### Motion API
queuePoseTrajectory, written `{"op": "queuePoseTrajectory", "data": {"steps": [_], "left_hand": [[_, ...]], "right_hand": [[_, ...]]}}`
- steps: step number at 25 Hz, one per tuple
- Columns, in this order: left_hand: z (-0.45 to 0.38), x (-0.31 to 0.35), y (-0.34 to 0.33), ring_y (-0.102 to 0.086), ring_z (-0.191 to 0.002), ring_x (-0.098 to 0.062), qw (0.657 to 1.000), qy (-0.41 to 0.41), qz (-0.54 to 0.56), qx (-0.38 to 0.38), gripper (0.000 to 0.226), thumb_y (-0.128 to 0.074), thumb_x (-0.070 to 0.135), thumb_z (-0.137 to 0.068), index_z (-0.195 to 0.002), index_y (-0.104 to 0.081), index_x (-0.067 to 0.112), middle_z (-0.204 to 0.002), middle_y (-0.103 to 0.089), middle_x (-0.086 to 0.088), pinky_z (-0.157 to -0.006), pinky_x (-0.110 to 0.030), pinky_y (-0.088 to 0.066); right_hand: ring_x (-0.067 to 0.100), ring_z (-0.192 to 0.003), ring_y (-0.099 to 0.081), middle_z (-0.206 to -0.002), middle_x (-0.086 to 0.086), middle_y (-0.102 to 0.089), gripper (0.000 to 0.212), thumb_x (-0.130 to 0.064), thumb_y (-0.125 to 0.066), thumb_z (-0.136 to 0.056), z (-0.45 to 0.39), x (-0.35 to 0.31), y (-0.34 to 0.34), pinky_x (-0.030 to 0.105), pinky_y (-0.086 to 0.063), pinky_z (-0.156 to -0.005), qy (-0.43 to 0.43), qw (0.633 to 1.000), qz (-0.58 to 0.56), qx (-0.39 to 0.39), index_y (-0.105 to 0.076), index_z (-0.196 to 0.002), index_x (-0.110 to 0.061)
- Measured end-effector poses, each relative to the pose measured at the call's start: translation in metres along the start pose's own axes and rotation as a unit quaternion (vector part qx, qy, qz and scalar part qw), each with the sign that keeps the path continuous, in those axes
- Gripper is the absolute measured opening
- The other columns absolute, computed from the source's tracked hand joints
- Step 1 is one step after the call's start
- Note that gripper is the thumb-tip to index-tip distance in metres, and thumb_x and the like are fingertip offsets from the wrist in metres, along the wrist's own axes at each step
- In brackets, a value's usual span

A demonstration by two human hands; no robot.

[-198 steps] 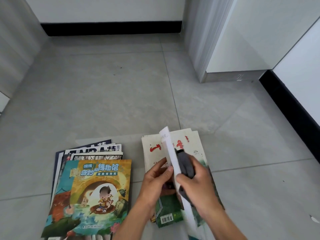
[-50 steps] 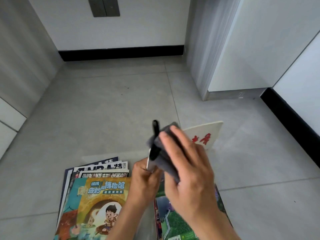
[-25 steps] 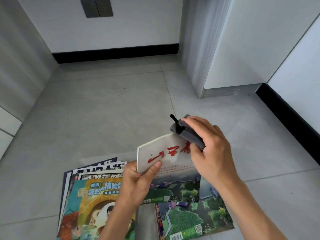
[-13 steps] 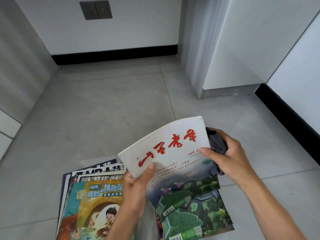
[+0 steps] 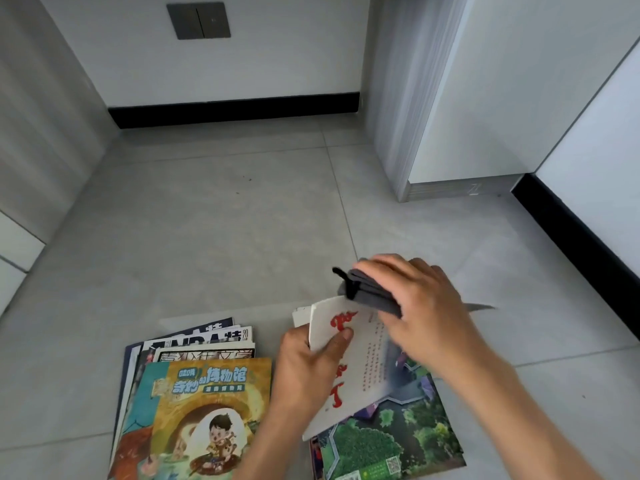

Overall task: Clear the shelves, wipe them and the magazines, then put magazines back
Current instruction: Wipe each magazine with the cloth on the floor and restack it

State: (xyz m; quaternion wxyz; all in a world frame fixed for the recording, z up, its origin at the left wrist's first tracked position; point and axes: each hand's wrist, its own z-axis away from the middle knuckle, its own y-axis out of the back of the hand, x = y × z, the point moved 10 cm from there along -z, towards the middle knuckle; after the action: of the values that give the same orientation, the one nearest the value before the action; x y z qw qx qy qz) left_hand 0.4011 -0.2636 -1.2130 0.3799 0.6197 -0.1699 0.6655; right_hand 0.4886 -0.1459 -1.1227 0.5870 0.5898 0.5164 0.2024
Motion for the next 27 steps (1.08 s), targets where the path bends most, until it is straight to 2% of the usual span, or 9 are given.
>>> {"op": "queuePoseTrajectory", "data": {"steps": [2,4,7,10,15,18,21,23,27], "left_hand": [[0.001,0.008,0.0,-0.046,-0.042,-0.013,0.997,-0.072,0.003,0.003,0.028,-0.067,0.022,-0.086,-0.062,-0.061,0.009,-0.051,-0.06,-0.008,-0.04,-0.028,-0.037],[0.002,0.018,0.007,-0.038,-0.041,-0.014,0.994,-0.111,-0.003,-0.005,0.026,-0.064,0.018,-0.081,-0.058,-0.058,0.007,-0.049,-0.054,-0.011,-0.041,-0.025,-0.03],[-0.002,-0.001,0.029,-0.067,-0.054,-0.027,1.0,-0.019,0.018,-0.003,0.022,-0.076,0.016,-0.083,-0.063,-0.07,0.013,-0.061,-0.071,-0.004,-0.049,-0.039,-0.054],[0.0,-0.01,0.036,-0.072,-0.061,-0.02,0.999,0.025,0.024,-0.003,0.013,-0.073,0.011,-0.083,-0.071,-0.072,0.016,-0.067,-0.075,0.0,-0.052,-0.031,-0.059],[0.002,0.01,0.024,-0.058,-0.057,-0.046,0.997,-0.075,0.008,-0.012,0.029,-0.076,0.024,-0.082,-0.067,-0.069,0.0,-0.064,-0.066,-0.021,-0.048,-0.049,-0.047],[-0.002,0.007,0.036,-0.068,-0.06,-0.032,0.999,-0.038,0.028,-0.001,0.016,-0.078,0.014,-0.081,-0.065,-0.077,0.017,-0.067,-0.073,-0.009,-0.055,-0.044,-0.054],[0.0,-0.014,0.053,-0.072,-0.059,-0.022,0.999,0.028,0.042,0.016,0.015,-0.073,0.006,-0.082,-0.069,-0.074,0.013,-0.067,-0.075,-0.004,-0.051,-0.034,-0.059],[0.001,-0.016,0.056,-0.072,-0.059,-0.022,0.998,0.037,0.047,0.014,0.012,-0.072,0.005,-0.083,-0.073,-0.073,0.011,-0.068,-0.075,-0.004,-0.049,-0.029,-0.058],[-0.001,-0.006,0.041,-0.073,-0.062,-0.02,0.999,0.017,0.042,-0.027,0.011,-0.072,0.006,-0.082,-0.074,-0.074,0.013,-0.071,-0.076,-0.002,-0.052,-0.027,-0.058]], "right_hand": [[0.027,-0.102,-0.057,-0.132,-0.002,-0.059,0.059,-0.009,-0.059,-0.076,0.013,-0.037,0.005,0.045,-0.048,-0.087,0.026,0.992,0.039,0.115,-0.057,-0.134,-0.023],[0.027,-0.101,-0.053,-0.134,0.001,-0.059,0.058,-0.011,-0.049,-0.077,0.024,-0.056,0.0,0.042,-0.045,-0.086,0.058,0.985,0.038,0.157,-0.057,-0.133,-0.021],[0.03,-0.103,-0.056,-0.133,0.003,-0.06,0.062,-0.005,-0.062,-0.071,0.023,0.014,-0.007,0.044,-0.046,-0.087,-0.024,0.988,0.055,0.146,-0.058,-0.132,-0.018],[0.037,-0.1,-0.06,-0.128,0.003,-0.064,0.065,0.003,-0.067,-0.067,0.031,0.072,0.0,0.048,-0.048,-0.086,-0.134,0.98,0.061,0.134,-0.064,-0.128,-0.017],[0.023,-0.101,-0.054,-0.13,-0.005,-0.062,0.05,-0.017,-0.048,-0.08,0.021,-0.041,-0.001,0.036,-0.042,-0.087,0.03,0.989,-0.015,0.142,-0.063,-0.127,-0.023],[0.024,-0.102,-0.055,-0.131,-0.003,-0.061,0.054,-0.011,-0.054,-0.076,0.022,-0.013,-0.008,0.039,-0.044,-0.091,0.019,0.992,-0.001,0.127,-0.064,-0.129,-0.019],[0.034,-0.098,-0.061,-0.125,0.002,-0.066,0.062,0.002,-0.064,-0.069,0.039,0.086,-0.006,0.049,-0.05,-0.088,-0.12,0.982,0.053,0.134,-0.065,-0.128,-0.017],[0.039,-0.096,-0.061,-0.122,0.004,-0.068,0.065,0.007,-0.067,-0.067,0.049,0.111,0.002,0.049,-0.048,-0.088,-0.177,0.973,0.056,0.14,-0.066,-0.127,-0.017],[0.028,-0.101,-0.056,-0.128,-0.002,-0.064,0.058,-0.002,-0.063,-0.07,0.029,0.023,-0.001,0.041,-0.043,-0.088,-0.037,0.988,0.024,0.149,-0.065,-0.126,-0.018]]}}
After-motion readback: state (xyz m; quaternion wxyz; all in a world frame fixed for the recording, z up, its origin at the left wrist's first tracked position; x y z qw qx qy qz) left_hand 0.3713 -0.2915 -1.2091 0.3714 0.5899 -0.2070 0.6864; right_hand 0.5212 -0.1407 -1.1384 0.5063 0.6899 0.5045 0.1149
